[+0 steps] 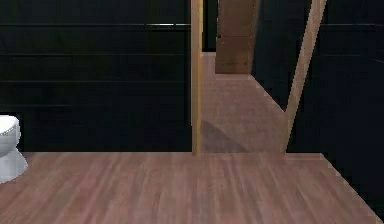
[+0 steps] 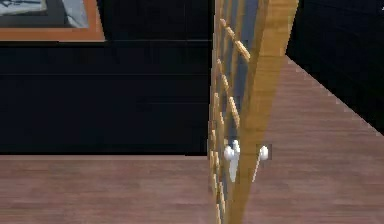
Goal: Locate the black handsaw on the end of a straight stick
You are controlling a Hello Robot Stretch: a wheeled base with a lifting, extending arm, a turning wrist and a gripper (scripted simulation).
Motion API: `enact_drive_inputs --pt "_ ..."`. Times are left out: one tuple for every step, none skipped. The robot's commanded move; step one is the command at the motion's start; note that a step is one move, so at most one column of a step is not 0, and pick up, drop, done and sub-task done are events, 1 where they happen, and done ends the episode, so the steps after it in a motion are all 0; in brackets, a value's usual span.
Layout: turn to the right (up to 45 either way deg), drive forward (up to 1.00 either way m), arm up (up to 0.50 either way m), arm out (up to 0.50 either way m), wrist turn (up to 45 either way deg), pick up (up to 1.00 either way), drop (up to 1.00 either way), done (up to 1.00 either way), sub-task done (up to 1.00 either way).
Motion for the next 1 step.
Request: enact_drive_inputs --pt "27.0 0.0 0.0 0.0 0.0 0.0 0.0 0.0 0.0"
